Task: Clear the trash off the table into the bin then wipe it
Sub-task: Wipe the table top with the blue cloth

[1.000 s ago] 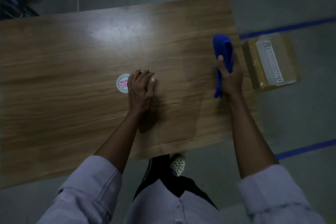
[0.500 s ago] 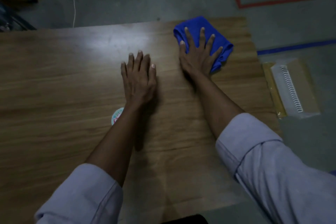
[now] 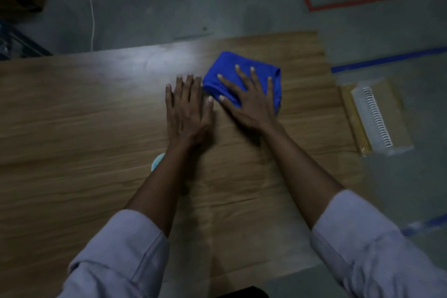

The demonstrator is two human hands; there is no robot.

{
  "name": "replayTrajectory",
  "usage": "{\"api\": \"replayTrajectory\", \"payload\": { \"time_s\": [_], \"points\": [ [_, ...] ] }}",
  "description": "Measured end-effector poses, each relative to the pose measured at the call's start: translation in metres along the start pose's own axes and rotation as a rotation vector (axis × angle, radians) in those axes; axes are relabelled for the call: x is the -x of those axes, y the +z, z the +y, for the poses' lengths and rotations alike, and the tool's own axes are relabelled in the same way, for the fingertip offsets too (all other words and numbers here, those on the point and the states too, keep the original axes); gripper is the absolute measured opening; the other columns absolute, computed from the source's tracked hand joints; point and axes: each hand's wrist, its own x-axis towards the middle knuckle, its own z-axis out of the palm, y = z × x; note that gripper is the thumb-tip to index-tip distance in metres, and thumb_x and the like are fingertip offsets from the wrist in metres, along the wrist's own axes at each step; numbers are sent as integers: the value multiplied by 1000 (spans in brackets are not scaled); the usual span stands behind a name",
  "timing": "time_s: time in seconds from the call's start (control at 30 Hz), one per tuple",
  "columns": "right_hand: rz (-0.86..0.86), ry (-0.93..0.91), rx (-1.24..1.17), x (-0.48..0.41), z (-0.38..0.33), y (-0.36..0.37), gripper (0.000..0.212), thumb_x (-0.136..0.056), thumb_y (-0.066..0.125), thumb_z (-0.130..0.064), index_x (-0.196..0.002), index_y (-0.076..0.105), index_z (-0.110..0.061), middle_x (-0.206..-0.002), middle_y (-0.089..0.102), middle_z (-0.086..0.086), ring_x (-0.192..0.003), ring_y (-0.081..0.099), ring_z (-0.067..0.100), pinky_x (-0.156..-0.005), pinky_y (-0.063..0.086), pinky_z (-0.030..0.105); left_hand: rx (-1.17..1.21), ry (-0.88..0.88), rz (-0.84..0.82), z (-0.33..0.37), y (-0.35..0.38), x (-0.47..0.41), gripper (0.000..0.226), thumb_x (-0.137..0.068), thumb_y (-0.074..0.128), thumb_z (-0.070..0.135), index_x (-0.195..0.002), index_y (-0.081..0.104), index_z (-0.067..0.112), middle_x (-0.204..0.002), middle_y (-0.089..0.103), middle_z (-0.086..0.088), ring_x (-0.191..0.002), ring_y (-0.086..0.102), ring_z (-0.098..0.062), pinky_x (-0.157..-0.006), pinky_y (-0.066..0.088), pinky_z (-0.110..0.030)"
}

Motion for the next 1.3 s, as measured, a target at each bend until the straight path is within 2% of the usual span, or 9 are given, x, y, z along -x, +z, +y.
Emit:
{"api": "replayTrajectory", "payload": {
  "time_s": [0.1,0.3,0.4,0.57,0.77,0.9,1.07,1.17,1.3],
  "points": [
    [97,205,42,5,22,-15,79,-86,36,-86,-155,10,-60,-172,4,-9,-159,-3,30,-116,-9,70,-57,175,-18,7,-1,0,63,-103,40,47,-158,32,17,-166,28,-7,-156,15,-24,-125,10,-51],
    [106,303,22,-36,25,-1,74,-92,24,-83,-158,10,-54,-172,9,-6,-159,-2,32,-124,-2,62,-11,36,-51,9,3,-6,67,-101,39,53,-160,25,24,-168,21,-3,-157,10,-22,-126,7,-48],
    [89,250,12,-54,10,0,75,-92,25,-83,-159,12,-53,-172,11,-6,-159,0,33,-124,-2,62,59,-83,-18,6,5,-10,66,-100,42,53,-158,31,26,-167,26,-2,-156,13,-21,-126,10,-46],
    [20,-4,35,-24,-1,8,76,-91,30,-82,-159,15,-52,-172,11,-8,-159,3,32,-123,-2,63,31,-40,-71,5,3,-9,63,-99,40,54,-157,35,27,-166,27,-5,-156,16,-25,-126,9,-46],
    [-10,71,42,20,24,-18,78,-92,34,-79,-159,5,-53,-172,8,-6,-159,3,33,-122,-7,62,77,118,-9,14,-16,9,50,-96,49,36,-134,58,4,-145,55,-16,-139,46,-34,-120,26,-52],
    [-58,237,19,25,50,-31,72,-97,32,-75,-158,-2,-55,-173,-3,-6,-158,-7,32,-122,-7,66,108,60,-102,26,-20,11,60,-96,48,44,-144,46,8,-152,46,-13,-145,36,-30,-124,19,-46],
    [-19,309,-20,1,46,-20,71,-98,26,-75,-159,-3,-52,-173,-4,-6,-158,-12,31,-120,-13,65,75,-84,-82,25,-14,-3,67,-95,47,50,-150,36,13,-165,28,-7,-155,16,-23,-127,5,-40],
    [11,263,-66,-17,36,-18,74,-95,27,-79,-159,1,-52,-172,-4,-7,-158,-14,30,-121,-14,61,-23,-30,-98,21,-5,-8,69,-98,38,51,-155,34,12,-168,22,-6,-156,12,-21,-127,4,-42],
    [68,89,-72,-18,26,-12,82,-87,35,-87,-158,14,-53,-171,5,-12,-159,-7,25,-126,-8,54,23,-23,-52,16,0,-17,62,-98,37,42,-151,42,9,-163,34,-10,-153,24,-25,-126,8,-42]
  ]
}}
